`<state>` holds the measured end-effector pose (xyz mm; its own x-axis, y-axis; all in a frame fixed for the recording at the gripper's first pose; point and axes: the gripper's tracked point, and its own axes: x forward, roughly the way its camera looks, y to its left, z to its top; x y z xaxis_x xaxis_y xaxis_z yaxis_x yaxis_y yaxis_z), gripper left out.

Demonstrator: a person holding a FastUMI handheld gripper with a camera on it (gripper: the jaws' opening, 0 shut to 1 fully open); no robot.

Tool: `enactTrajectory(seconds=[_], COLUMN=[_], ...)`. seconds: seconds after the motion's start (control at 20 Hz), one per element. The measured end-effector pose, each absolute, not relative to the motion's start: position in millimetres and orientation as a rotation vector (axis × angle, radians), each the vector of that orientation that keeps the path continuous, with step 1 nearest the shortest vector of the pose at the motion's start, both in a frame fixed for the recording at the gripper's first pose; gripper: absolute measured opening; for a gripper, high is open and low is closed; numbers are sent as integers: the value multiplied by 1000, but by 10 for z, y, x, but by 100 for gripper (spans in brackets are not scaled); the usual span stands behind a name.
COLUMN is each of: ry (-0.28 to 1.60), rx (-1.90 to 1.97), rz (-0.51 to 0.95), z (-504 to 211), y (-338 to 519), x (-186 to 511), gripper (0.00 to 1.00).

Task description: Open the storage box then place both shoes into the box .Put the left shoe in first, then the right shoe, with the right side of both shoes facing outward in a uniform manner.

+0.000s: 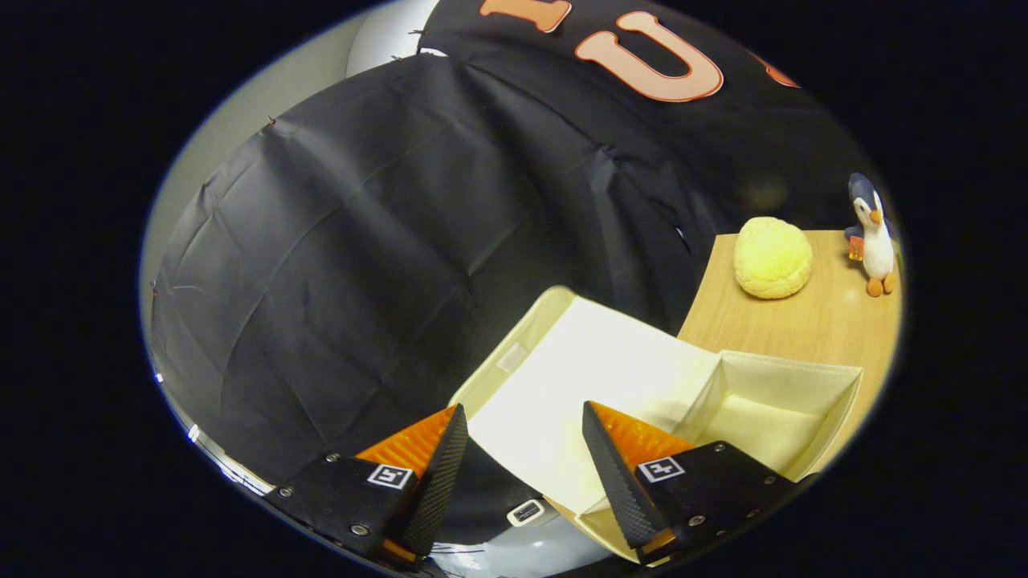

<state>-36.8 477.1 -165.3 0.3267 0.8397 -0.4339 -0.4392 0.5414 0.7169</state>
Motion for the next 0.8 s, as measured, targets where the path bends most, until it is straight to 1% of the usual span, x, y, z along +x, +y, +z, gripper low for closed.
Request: enactTrajectory(seconds=[0.15,0.3,0.55,0.8], ry=[869,855,830,845], rx=[529,507,467,356], rz=[822,718,491,306], z=[-1702,-1939,-2316,-2784], y=[4464,3893,2876,1991], x=[-326,-248,-160,-329], gripper=[92,96,95,96])
